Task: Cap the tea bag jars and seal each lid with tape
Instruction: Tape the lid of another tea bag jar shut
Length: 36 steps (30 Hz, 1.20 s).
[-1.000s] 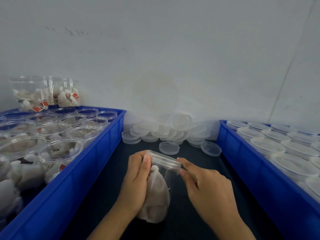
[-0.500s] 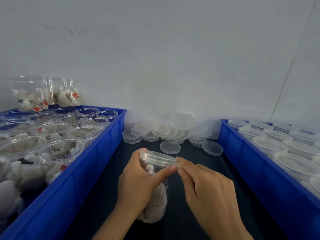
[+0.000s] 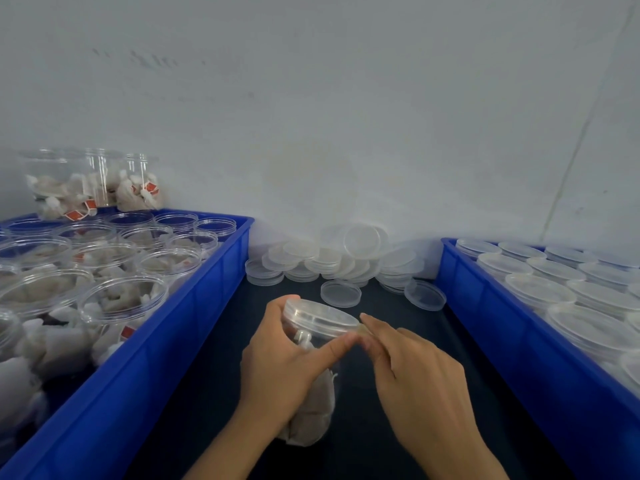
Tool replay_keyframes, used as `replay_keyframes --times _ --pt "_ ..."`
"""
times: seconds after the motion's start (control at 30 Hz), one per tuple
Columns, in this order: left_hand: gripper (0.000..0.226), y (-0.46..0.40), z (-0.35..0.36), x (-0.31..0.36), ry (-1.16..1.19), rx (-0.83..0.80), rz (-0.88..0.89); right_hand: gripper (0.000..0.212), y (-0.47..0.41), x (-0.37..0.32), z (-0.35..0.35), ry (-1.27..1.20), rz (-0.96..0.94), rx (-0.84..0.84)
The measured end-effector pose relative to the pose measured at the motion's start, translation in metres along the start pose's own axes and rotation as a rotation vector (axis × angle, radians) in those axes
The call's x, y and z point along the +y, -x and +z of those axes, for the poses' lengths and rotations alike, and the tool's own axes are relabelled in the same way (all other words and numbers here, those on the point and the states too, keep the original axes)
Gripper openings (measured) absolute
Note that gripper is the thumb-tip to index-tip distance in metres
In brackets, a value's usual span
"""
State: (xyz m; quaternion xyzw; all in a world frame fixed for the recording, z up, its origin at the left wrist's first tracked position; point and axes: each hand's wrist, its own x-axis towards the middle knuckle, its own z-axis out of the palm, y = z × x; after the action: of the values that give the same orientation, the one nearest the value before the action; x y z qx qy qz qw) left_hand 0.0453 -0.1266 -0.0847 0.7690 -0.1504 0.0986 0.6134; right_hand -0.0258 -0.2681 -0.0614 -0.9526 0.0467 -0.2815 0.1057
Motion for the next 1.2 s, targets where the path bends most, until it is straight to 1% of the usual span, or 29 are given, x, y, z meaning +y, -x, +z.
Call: replay_keyframes --times 0.07,0.1,0.17,0.23,0.3,0.33,0.4,0.47,0.6,0.67,0.73,0.8,0.93,1.03,1.1,1.2 --pt "0.083 0.000 0.000 -0.001 0.011 -0.001 -0.002 0.059 -0.002 0.002 0.002 -0.023 0.056 -0.050" --pt "0.082 -0.001 -0.001 -0.001 0.023 -0.002 -0.005 0.058 -0.003 0.003 0.001 -0.047 0.088 -0.082" --pt "0.079 -0.002 -0.004 -0.002 0.061 -0.007 -0.018 0.044 -0.005 0.006 -0.002 -0.084 0.137 -0.180" --pt "0.082 -0.005 -0.008 -0.002 0.101 -0.006 -0.044 0.036 -0.006 0.011 -0.005 -0.226 0.175 -0.328" --pt "0.080 -0.009 -0.014 -0.002 0.156 0.007 -0.097 0.037 -0.006 0.018 -0.008 -0.473 0.211 -0.471" --pt "0.078 -0.011 -0.016 -0.003 0.183 0.006 -0.127 0.037 -0.006 0.020 -0.009 -0.572 0.216 -0.513" --pt "0.076 -0.013 -0.021 -0.001 0.213 -0.030 -0.174 0.037 -0.006 0.021 -0.010 -0.654 0.200 -0.559" --pt "0.072 -0.013 -0.024 0.001 0.229 -0.093 -0.195 0.036 -0.006 0.018 -0.010 -0.664 0.193 -0.583" --pt "0.063 -0.011 -0.027 0.005 0.236 -0.197 -0.195 0.031 -0.005 0.017 -0.008 -0.626 0.192 -0.572" --pt "0.062 -0.012 -0.028 0.006 0.243 -0.218 -0.200 0.028 -0.004 0.015 -0.006 -0.625 0.198 -0.574" --pt "0.064 -0.012 -0.029 0.006 0.254 -0.214 -0.216 0.030 -0.004 0.013 -0.004 -0.636 0.226 -0.525" --pt "0.065 -0.012 -0.030 0.005 0.273 -0.209 -0.223 0.039 -0.005 0.011 -0.003 -0.607 0.237 -0.428" --pt "0.069 -0.010 -0.031 0.006 0.286 -0.286 -0.189 0.060 -0.006 0.011 -0.004 -0.421 0.189 -0.253" --pt "0.069 -0.012 -0.029 0.005 0.292 -0.312 -0.171 0.072 -0.009 0.013 -0.005 -0.301 0.173 -0.190" --pt "0.069 -0.012 -0.028 0.003 0.299 -0.324 -0.163 0.070 -0.009 0.015 -0.005 -0.280 0.177 -0.199" --pt "0.066 -0.013 -0.027 -0.001 0.315 -0.344 -0.158 0.056 -0.008 0.015 -0.003 -0.292 0.180 -0.215"
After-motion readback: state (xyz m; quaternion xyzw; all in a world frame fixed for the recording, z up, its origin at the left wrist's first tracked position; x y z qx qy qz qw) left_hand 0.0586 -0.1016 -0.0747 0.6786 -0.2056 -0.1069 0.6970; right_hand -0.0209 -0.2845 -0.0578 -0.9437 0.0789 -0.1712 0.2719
